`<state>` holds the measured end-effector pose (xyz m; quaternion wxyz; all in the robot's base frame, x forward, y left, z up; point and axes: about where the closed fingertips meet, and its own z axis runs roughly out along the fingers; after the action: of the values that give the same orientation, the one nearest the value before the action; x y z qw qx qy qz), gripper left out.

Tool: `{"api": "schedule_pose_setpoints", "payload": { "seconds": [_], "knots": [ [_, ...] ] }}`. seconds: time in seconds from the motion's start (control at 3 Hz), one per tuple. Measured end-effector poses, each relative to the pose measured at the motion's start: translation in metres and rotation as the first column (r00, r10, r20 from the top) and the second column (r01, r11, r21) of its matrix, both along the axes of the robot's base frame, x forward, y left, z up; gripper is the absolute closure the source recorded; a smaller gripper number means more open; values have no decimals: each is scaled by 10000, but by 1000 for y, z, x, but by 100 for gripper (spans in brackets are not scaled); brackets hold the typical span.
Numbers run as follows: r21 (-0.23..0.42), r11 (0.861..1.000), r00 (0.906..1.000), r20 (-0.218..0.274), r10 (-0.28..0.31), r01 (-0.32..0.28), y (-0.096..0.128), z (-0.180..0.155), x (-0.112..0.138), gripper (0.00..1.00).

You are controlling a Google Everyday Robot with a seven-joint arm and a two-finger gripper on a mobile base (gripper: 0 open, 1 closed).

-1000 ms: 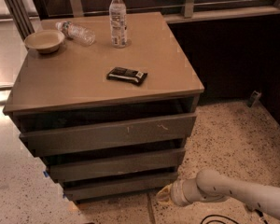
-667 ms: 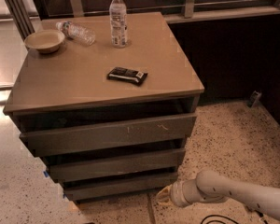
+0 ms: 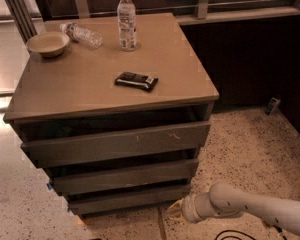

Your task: Open bottom drawer

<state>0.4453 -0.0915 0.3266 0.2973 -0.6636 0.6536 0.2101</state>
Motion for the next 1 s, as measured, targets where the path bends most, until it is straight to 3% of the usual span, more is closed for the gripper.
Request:
{"api": "schedule_pose_setpoints", "payload": {
  "seconds": [0.33,0.67,1.0],
  "knots": [
    [-543,9978,9985,426,-351,373,-14,-21,5,29],
    [-761,9952,9947,872,-552,619,-22,-35,16,6],
    [-573,9957,9919,1083,-668,733,-25,-51,29,0]
  ]
}}
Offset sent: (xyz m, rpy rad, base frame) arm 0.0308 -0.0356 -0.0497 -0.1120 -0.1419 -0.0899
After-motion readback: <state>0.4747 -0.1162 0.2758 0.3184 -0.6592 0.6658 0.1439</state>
